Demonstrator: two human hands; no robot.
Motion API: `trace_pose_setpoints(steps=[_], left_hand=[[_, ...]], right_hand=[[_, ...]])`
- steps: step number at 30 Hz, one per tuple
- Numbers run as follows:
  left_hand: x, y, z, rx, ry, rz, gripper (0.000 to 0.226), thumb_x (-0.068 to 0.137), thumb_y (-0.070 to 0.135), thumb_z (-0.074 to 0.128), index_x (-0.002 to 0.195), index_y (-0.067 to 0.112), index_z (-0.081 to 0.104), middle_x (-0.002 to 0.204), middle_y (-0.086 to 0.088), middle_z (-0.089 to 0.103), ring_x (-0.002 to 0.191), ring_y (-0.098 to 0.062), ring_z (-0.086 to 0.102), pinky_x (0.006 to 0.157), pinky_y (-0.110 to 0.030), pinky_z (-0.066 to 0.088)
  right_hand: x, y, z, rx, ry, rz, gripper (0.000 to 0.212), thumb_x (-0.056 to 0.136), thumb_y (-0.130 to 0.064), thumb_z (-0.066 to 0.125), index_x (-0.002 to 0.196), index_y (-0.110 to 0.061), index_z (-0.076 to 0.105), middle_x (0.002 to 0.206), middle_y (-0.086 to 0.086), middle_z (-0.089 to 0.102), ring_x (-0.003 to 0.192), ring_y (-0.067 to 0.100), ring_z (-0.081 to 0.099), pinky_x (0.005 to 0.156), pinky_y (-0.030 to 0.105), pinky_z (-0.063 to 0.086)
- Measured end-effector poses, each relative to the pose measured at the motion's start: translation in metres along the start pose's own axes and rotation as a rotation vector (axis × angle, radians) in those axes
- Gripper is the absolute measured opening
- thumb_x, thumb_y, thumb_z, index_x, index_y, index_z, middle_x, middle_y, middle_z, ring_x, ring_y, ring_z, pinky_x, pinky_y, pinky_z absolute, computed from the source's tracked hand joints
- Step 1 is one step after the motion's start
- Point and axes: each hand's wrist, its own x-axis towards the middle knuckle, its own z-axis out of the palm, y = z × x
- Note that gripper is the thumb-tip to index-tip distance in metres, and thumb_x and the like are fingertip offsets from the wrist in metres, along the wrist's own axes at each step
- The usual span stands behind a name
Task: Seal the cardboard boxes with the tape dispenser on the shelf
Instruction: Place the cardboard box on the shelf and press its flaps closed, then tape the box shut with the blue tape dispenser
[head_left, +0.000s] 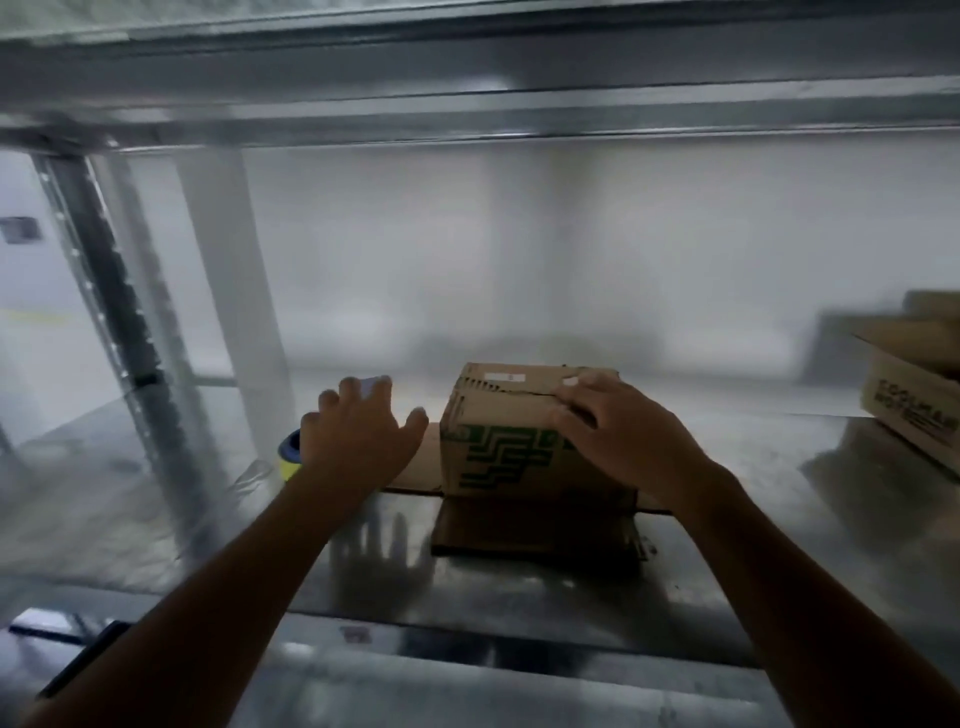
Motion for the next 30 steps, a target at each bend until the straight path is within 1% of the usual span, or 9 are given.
trace_pose_setpoints(steps=[3, 7, 10, 13, 16, 20, 24, 28, 30], left_hand=[[-0.011, -0.016, 0.008, 0.120, -0.077, -0.040, 0.080, 0.090, 0.074, 0.041, 0.152, 0.025, 0.030, 0.139, -0.015, 0.050, 0.124, -0.036, 0.052, 0.097, -0.049, 0.045], [-0.010, -0.025, 0.004, 0.145, -0.049, -0.013, 0.072, 0.089, 0.067, 0.051, 0.143, 0.024, 0.032, 0.119, -0.012, 0.061, 0.104, -0.034, 0.063, 0.087, -0.050, 0.055], [-0.004, -0.032, -0.002, 0.149, -0.043, 0.009, 0.067, 0.089, 0.059, 0.059, 0.142, 0.025, 0.036, 0.106, -0.007, 0.069, 0.092, -0.030, 0.069, 0.080, -0.042, 0.056], [0.006, -0.040, -0.003, 0.163, -0.010, 0.036, 0.065, 0.089, 0.058, 0.062, 0.141, 0.025, 0.041, 0.106, -0.003, 0.070, 0.094, -0.027, 0.070, 0.078, -0.038, 0.056], [0.007, -0.050, -0.002, 0.095, 0.046, 0.050, 0.056, 0.090, 0.052, 0.063, 0.136, 0.024, 0.048, 0.101, -0.005, 0.071, 0.089, -0.028, 0.069, 0.070, -0.034, 0.049], [0.002, -0.041, -0.019, -0.071, 0.173, 0.108, 0.064, 0.088, 0.057, 0.065, 0.144, 0.033, 0.045, 0.101, -0.008, 0.074, 0.084, -0.032, 0.070, 0.067, -0.035, 0.049], [0.009, -0.014, -0.044, -0.194, 0.229, 0.238, 0.069, 0.086, 0.059, 0.069, 0.146, 0.038, 0.044, 0.099, -0.007, 0.074, 0.081, -0.031, 0.069, 0.064, -0.031, 0.046], [0.016, 0.011, -0.063, -0.245, 0.210, 0.377, 0.072, 0.087, 0.054, 0.072, 0.151, 0.039, 0.043, 0.106, -0.010, 0.074, 0.091, -0.035, 0.069, 0.072, -0.035, 0.049], [0.017, 0.021, -0.066, -0.252, 0.188, 0.444, 0.074, 0.088, 0.053, 0.071, 0.154, 0.041, 0.038, 0.112, -0.008, 0.074, 0.096, -0.032, 0.068, 0.078, -0.036, 0.051]], right_hand=[[-0.003, -0.009, -0.001, 0.019, -0.020, -0.001, 0.057, 0.096, -0.064, 0.032, 0.144, -0.039, 0.051, 0.156, -0.017, 0.040, 0.144, 0.007, 0.033, 0.110, 0.043, 0.040], [-0.006, -0.017, -0.004, 0.030, -0.028, 0.006, 0.053, 0.098, -0.060, 0.036, 0.145, -0.038, 0.051, 0.156, -0.016, 0.040, 0.144, 0.007, 0.034, 0.110, 0.041, 0.038], [-0.009, -0.020, -0.002, 0.033, -0.050, 0.005, 0.055, 0.097, -0.061, 0.036, 0.145, -0.037, 0.052, 0.156, -0.015, 0.041, 0.143, 0.008, 0.034, 0.110, 0.040, 0.038], [-0.005, -0.020, -0.007, 0.051, -0.069, 0.032, 0.054, 0.095, -0.062, 0.039, 0.141, -0.038, 0.056, 0.154, -0.013, 0.045, 0.143, 0.009, 0.035, 0.105, 0.035, 0.034], [-0.007, -0.020, -0.009, 0.063, -0.084, 0.021, 0.054, 0.095, -0.063, 0.041, 0.139, -0.037, 0.059, 0.152, -0.011, 0.049, 0.142, 0.009, 0.037, 0.102, 0.034, 0.036], [-0.013, -0.018, -0.010, 0.080, -0.073, 0.019, 0.058, 0.091, -0.065, 0.039, 0.136, -0.036, 0.061, 0.149, -0.010, 0.051, 0.136, 0.009, 0.042, 0.091, 0.029, 0.033], [-0.012, -0.015, -0.008, 0.104, -0.045, -0.024, 0.058, 0.092, -0.063, 0.037, 0.135, -0.033, 0.063, 0.145, -0.008, 0.055, 0.133, 0.010, 0.045, 0.090, 0.026, 0.033], [-0.009, -0.014, -0.006, 0.151, -0.039, -0.091, 0.052, 0.096, -0.055, 0.038, 0.120, -0.021, 0.069, 0.124, 0.000, 0.066, 0.116, 0.018, 0.057, 0.077, 0.016, 0.037], [-0.009, -0.013, -0.005, 0.199, -0.017, -0.052, 0.053, 0.095, -0.055, 0.043, 0.126, -0.019, 0.065, 0.131, 0.001, 0.063, 0.118, 0.019, 0.057, 0.079, 0.018, 0.040]])
